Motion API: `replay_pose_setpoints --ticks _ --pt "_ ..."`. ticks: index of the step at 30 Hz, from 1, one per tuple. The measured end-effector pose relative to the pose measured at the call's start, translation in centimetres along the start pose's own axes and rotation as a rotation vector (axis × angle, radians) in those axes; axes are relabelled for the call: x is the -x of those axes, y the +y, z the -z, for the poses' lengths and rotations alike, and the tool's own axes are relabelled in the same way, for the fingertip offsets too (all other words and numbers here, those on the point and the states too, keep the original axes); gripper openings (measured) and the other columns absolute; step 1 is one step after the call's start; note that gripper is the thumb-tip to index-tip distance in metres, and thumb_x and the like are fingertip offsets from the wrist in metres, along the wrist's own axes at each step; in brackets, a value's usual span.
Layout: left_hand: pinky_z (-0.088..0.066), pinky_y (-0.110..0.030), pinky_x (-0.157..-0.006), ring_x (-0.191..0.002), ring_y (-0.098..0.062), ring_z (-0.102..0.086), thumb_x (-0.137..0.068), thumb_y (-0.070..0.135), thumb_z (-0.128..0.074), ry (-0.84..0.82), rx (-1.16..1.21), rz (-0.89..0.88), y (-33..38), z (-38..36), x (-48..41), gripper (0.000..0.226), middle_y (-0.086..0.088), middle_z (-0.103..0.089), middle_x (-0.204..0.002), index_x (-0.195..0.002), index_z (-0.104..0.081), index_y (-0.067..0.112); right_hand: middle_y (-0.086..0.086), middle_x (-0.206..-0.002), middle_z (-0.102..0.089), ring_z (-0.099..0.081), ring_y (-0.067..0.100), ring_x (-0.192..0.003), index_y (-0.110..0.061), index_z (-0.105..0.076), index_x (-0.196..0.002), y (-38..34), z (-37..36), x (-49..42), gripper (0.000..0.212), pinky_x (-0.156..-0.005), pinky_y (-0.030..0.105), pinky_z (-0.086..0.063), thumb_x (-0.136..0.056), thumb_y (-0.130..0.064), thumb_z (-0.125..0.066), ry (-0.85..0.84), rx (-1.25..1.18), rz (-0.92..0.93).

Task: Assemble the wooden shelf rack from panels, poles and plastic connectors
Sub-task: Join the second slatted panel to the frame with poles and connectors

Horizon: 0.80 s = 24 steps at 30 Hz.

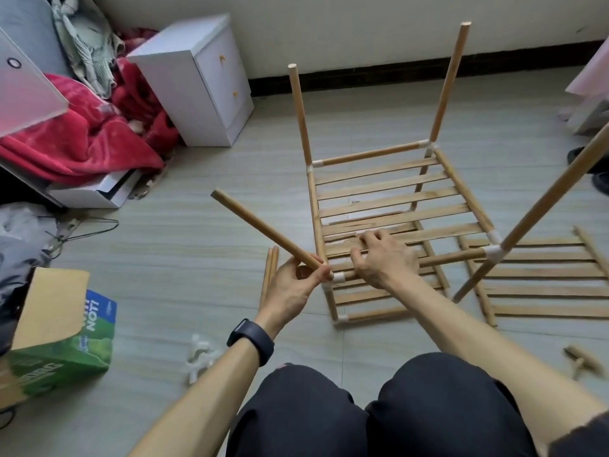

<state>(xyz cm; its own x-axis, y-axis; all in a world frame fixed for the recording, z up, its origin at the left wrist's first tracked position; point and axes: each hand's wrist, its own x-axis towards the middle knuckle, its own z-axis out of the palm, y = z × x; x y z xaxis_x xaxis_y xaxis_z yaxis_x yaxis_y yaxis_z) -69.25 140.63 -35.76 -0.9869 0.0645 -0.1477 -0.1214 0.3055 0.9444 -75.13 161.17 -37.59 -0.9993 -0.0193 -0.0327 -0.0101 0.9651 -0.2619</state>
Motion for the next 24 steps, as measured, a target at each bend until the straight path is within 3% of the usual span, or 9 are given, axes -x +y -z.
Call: replay_pose_setpoints --ticks 6,9,14,17,19,22,24 --pt "-0.053 -0.037 -0.094 -0.096 -0.009 -0.072 -0.085 0.051 -0.075 0.026 0.017 0.005 -0.5 0.3 -0.3 0.032 0.003 -0.078 -0.090 -0.101 -0.065 0.025 0.005 -0.121 -0.055 -0.060 0.030 -0.095 -0.025 -0.055 -0.125 0.0 0.2 -0.4 0.051 -0.068 0.036 -0.036 -0.095 -0.059 -0.032 -0.014 0.027 -0.016" --pt "-0.054 -0.036 -0.095 -0.097 -0.003 -0.071 -0.088 0.053 -0.071 0.045 -0.054 0.005 -0.5 0.3 -0.3 0.027 0.010 -0.077 -0.091 -0.102 -0.064 0.031 0.006 -0.121 -0.055 -0.053 0.027 -0.087 -0.024 -0.054 -0.126 -0.1 0.2 -0.6 0.051 -0.066 0.036 -0.035 -0.096 -0.059 -0.032 -0.004 0.038 -0.009" --pt "-0.051 -0.018 -0.074 -0.089 0.013 -0.064 -0.087 0.058 -0.068 0.096 -0.252 -0.030 0.4 0.1 -0.5 0.021 0.031 -0.069 -0.092 -0.096 -0.062 0.040 0.006 -0.120 -0.055 -0.049 0.025 -0.083 -0.025 -0.054 -0.126 -0.1 0.2 -0.8 0.051 -0.066 0.036 -0.036 -0.095 -0.059 -0.031 0.003 0.018 -0.011" --pt "-0.046 -0.008 -0.062 -0.086 0.018 -0.061 -0.087 0.053 -0.071 0.111 -0.357 -0.067 0.7 0.1 -0.9 0.016 0.024 -0.069 -0.085 -0.091 -0.058 0.043 0.006 -0.118 -0.055 -0.048 0.025 -0.081 -0.024 -0.054 -0.125 -0.3 0.4 -0.8 0.051 -0.064 0.035 -0.035 -0.095 -0.059 -0.030 -0.006 0.033 -0.011" --pt "-0.048 -0.012 -0.064 -0.086 0.018 -0.061 -0.087 0.053 -0.071 0.119 -0.394 -0.079 0.6 0.1 -1.1 0.017 0.020 -0.069 -0.084 -0.089 -0.057 0.044 0.006 -0.117 -0.055 -0.047 0.025 -0.080 -0.024 -0.054 -0.124 -0.3 0.5 -0.7 0.052 -0.063 0.035 -0.034 -0.095 -0.059 -0.030 -0.009 0.034 -0.012" --pt "-0.056 -0.026 -0.083 -0.080 0.014 -0.063 -0.087 0.055 -0.070 0.137 -0.445 -0.091 0.3 0.0 -1.2 0.018 0.022 -0.067 -0.083 -0.089 -0.056 0.044 0.006 -0.117 -0.054 -0.048 0.025 -0.080 -0.023 -0.054 -0.125 -0.4 0.6 -0.7 0.052 -0.062 0.035 -0.035 -0.095 -0.059 -0.030 -0.011 0.025 -0.014" --pt "-0.056 -0.028 -0.083 -0.076 0.011 -0.063 -0.087 0.056 -0.069 0.147 -0.502 -0.120 0.3 -0.1 -1.1 0.018 0.024 -0.064 -0.082 -0.089 -0.057 0.042 0.006 -0.117 -0.054 -0.048 0.025 -0.080 -0.024 -0.054 -0.125 -0.4 0.5 -0.6 0.052 -0.063 0.036 -0.035 -0.095 -0.059 -0.030 -0.012 0.023 -0.015"
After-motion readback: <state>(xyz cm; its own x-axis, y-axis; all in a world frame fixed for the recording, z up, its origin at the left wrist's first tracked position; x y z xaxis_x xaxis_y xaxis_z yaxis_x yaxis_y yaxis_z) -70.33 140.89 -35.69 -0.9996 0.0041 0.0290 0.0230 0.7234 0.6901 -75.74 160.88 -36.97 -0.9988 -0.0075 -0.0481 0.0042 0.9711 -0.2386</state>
